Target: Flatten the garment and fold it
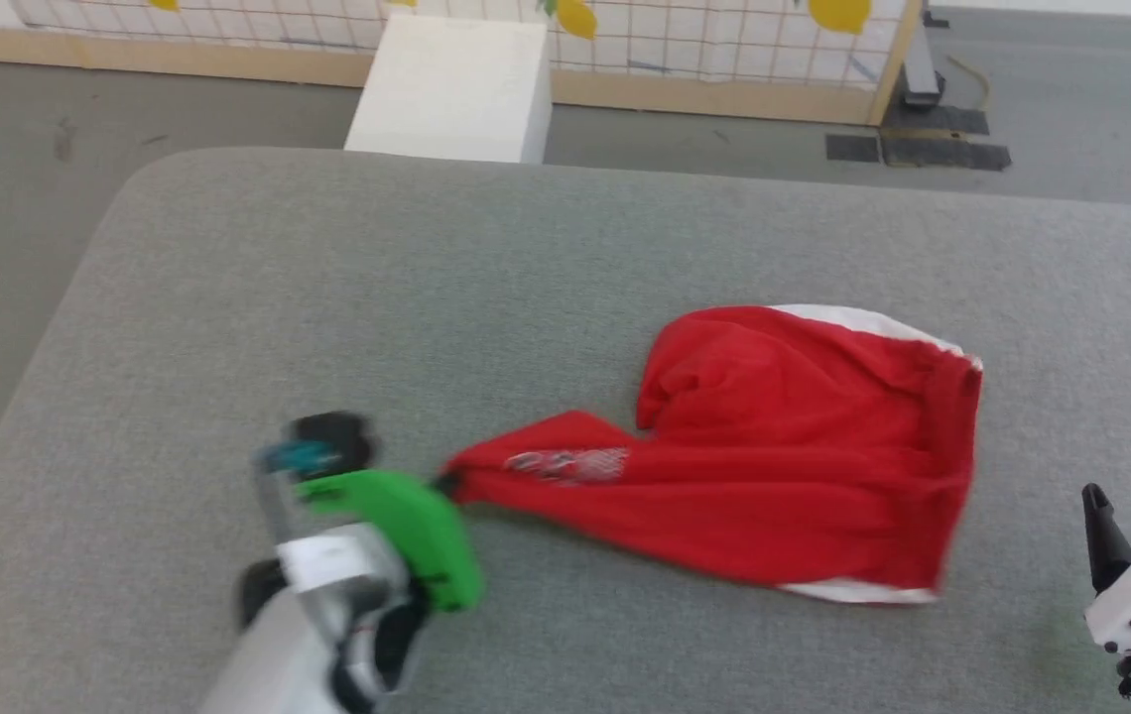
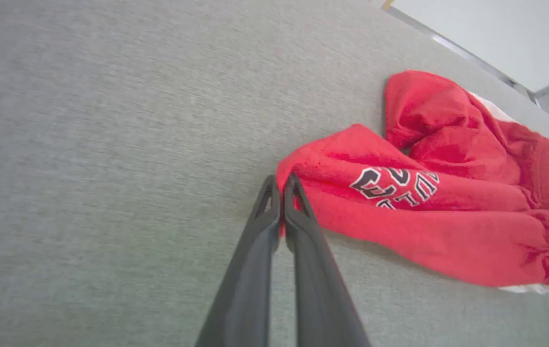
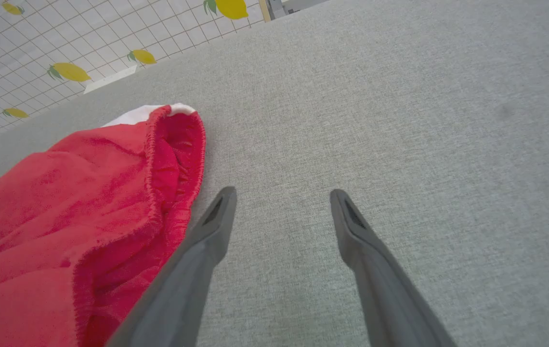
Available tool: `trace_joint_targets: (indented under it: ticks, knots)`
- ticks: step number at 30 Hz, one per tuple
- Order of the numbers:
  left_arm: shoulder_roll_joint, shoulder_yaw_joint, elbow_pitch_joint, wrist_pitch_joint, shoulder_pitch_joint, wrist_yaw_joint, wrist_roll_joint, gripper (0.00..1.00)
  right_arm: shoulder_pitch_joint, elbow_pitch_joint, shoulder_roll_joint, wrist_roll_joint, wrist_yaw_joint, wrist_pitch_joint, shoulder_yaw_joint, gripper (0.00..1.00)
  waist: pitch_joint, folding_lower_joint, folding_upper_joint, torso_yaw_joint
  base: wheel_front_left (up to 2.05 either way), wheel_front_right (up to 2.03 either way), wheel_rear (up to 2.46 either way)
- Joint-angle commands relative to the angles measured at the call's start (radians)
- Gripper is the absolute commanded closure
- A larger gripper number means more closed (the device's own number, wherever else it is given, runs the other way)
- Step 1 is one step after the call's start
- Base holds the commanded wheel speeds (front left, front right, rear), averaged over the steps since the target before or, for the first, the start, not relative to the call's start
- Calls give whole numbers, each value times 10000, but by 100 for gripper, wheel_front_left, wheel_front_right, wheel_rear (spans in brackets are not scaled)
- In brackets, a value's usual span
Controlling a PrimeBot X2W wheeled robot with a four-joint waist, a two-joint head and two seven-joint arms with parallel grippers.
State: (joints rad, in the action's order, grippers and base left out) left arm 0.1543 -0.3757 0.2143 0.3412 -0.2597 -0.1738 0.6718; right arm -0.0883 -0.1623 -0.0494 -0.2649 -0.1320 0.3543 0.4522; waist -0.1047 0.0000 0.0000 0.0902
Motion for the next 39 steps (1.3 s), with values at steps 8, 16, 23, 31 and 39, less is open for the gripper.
trace_joint_targets:
  ticks: [8, 16, 23, 31, 39]
  knots:
    - [538, 1357, -276, -273, 1529, -929, 739, 100, -127, -126, -8, 13, 13, -113, -132, 0, 182, 0, 0, 392, 0, 0, 0]
    - [219, 1854, -684, -1711, 1624, 82, 1237, 0, -81, -86, -8, -48, 13, -71, -383, 0, 331, 0, 0, 539, 0, 0, 0]
    - [819, 1852, -860, -5254, 1659, 887, -652, 0, -64, 254, -8, 146, 13, 174, -1089, 0, 302, 0, 0, 542, 0, 0, 0]
    - [210, 2397, -1542, -6022, 1782, 1320, -2059, 0, -1182, 43, -8, 936, 13, 1439, -2051, 0, -87, 0, 0, 672, 0, 0, 0]
    - [-644, 2957, -1796, -6028, 1610, 2101, -2857, 0, -2928, -788, -8, 2832, 13, 2746, -2225, 0, -822, 0, 0, 1025, 0, 0, 0]
